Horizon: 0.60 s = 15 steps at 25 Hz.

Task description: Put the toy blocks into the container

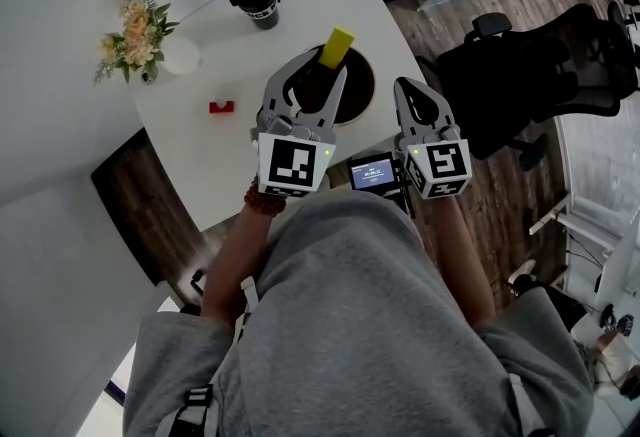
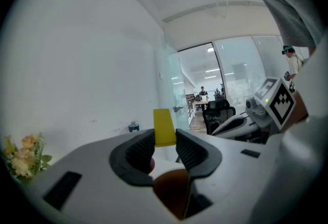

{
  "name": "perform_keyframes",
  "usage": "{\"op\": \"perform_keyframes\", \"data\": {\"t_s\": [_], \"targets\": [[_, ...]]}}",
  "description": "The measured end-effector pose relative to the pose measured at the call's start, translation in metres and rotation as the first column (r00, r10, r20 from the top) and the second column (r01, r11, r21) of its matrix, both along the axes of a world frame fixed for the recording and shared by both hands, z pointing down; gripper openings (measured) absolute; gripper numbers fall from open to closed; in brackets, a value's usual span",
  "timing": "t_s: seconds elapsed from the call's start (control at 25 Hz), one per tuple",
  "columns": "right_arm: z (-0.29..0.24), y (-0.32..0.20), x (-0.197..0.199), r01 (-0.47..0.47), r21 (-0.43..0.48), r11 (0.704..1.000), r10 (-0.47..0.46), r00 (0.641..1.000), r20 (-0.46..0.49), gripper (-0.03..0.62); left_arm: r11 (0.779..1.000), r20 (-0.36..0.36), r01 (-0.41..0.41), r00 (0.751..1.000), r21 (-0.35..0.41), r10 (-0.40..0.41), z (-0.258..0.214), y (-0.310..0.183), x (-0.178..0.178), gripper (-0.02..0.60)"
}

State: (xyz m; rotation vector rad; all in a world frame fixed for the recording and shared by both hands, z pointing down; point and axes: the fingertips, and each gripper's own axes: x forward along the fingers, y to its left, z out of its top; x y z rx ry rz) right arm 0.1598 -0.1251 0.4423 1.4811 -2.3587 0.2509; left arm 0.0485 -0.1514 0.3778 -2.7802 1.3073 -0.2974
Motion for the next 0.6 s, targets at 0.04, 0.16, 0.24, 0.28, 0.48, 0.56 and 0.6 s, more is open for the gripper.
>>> {"op": "perform_keyframes", "data": {"t_s": [0.04, 0.16, 0.24, 0.28, 0.48, 0.56, 0.6], "targets": [[0.0, 0.0, 0.0, 0.001, 0.0, 1.0, -0.001, 1.0, 0.001, 0.005, 1.0, 0.001, 0.0, 1.0, -0.003, 0.0, 0.001, 0.001, 0.0, 0.13], [0.0, 0.002, 0.0, 0.002, -0.001, 1.0, -0.002, 1.0, 0.001, 0.005, 1.0, 0.004, -0.003, 1.0, 0.001, 0.003, 0.001, 0.002, 0.001, 0.13], [0.001, 0.002, 0.0, 0.002, -0.002, 1.0, -0.002, 1.0, 0.0, 0.005, 1.0, 0.005, -0.003, 1.0, 0.003, 0.003, 0.001, 0.002, 0.001, 0.13], [0.001, 0.002, 0.0, 0.002, -0.002, 1.0, -0.002, 1.0, 0.0, 0.005, 1.0, 0.001, -0.004, 1.0, -0.001, 0.004, 0.001, 0.002, 0.001, 0.13], [0.001, 0.002, 0.0, 0.0, -0.002, 1.0, 0.0, 1.0, 0.001, 0.005, 0.997, -0.012, -0.065, 0.998, -0.035, 0.064, 0.003, 0.004, 0.011, 0.173], [0.0, 0.002, 0.0, 0.001, -0.001, 1.0, -0.001, 1.0, 0.001, 0.005, 0.997, -0.002, -0.07, 0.998, -0.037, 0.07, 0.005, 0.005, 0.011, 0.178], [0.0, 0.002, 0.0, 0.002, -0.001, 1.0, -0.002, 1.0, 0.001, 0.005, 0.997, -0.002, -0.066, 0.998, -0.035, 0.066, 0.004, 0.006, 0.009, 0.178]]}}
